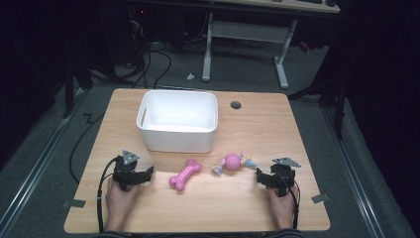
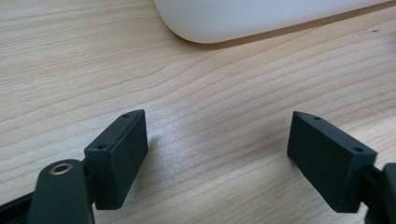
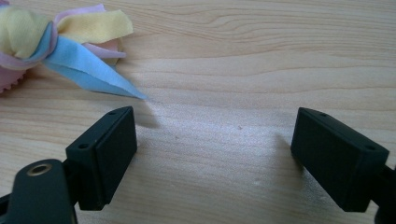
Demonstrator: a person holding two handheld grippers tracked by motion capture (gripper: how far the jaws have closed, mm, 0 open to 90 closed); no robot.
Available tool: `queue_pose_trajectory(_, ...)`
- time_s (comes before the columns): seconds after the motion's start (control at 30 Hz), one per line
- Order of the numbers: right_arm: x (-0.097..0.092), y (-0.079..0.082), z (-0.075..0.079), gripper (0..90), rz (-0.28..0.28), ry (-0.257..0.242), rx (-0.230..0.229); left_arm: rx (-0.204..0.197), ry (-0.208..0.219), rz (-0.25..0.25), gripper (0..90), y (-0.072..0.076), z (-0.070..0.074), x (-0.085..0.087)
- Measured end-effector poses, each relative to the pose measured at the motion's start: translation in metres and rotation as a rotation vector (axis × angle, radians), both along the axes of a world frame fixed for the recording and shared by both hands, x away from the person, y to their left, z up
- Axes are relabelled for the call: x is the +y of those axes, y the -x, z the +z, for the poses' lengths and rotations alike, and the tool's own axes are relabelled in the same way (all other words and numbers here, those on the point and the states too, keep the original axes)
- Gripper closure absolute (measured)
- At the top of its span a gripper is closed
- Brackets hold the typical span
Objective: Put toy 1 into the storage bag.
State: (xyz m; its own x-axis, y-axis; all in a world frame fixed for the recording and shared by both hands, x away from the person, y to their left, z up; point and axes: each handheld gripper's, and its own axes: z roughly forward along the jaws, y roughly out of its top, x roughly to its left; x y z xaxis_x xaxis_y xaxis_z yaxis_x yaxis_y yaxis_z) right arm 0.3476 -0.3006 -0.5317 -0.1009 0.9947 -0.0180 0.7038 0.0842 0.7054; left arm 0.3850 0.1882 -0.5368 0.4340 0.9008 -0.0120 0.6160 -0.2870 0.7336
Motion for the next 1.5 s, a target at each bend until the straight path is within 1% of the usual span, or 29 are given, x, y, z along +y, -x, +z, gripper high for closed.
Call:
queue_pose_trajectory(0.47, 0.0, 0.001, 0.0, 15.1, 0.002, 0.004, -0.005, -0.002, 0.0, 0.001, 20.4, -0.001, 0.0, 0.0)
queue_pose_trajectory(0.53, 0.0, 0.001, 0.0, 15.2, -0.001, 0.002, -0.003, 0.004, -0.002, -0.013, 18.5, -0.001, 0.0, -0.001)
queue_pose_trajectory(0.67, 0.0, 0.001, 0.0, 15.3, -0.001, 0.002, -0.004, 0.009, -0.005, -0.025, 15.2, -0.002, 0.0, -0.001)
queue_pose_trajectory(0.83, 0.0, 0.001, 0.0, 15.5, -0.001, 0.002, -0.004, 0.006, -0.006, -0.016, 15.3, -0.001, 0.0, -0.001)
queue_pose_trajectory(0.97, 0.001, 0.002, 0.0, 15.9, 0.0, 0.001, -0.005, 0.002, 0.001, -0.009, 18.0, 0.0, 0.0, 0.0)
queue_pose_trajectory(1.0, 0.001, 0.002, 0.0, 15.9, 0.0, 0.001, -0.005, 0.0, 0.003, -0.015, 19.8, 0.001, 0.0, 0.001)
queue_pose_trajectory(1.17, 0.001, 0.002, 0.0, 16.0, -0.001, 0.0, -0.005, 0.002, 0.015, -0.015, 21.2, 0.002, 0.001, 0.003)
queue_pose_trajectory(1.23, 0.001, 0.002, 0.0, 16.1, -0.001, 0.0, -0.005, 0.004, 0.035, -0.013, 22.5, 0.002, 0.003, 0.006)
queue_pose_trajectory(1.27, 0.001, 0.002, 0.0, 16.1, -0.001, 0.0, -0.005, 0.004, 0.035, -0.013, 22.9, 0.002, 0.003, 0.006)
queue_pose_trajectory(1.33, 0.001, 0.002, 0.0, 16.1, -0.001, 0.0, -0.005, 0.008, 0.066, -0.01, 23.8, 0.002, 0.004, 0.009)
queue_pose_trajectory(1.43, 0.001, 0.002, 0.0, 16.1, 0.0, 0.0, -0.005, 0.015, 0.061, -0.016, 24.3, 0.004, 0.003, 0.01)
queue_pose_trajectory(1.5, 0.001, 0.002, 0.0, 16.1, -0.001, 0.0, -0.005, 0.005, 0.056, -0.021, 25.0, 0.005, 0.004, 0.009)
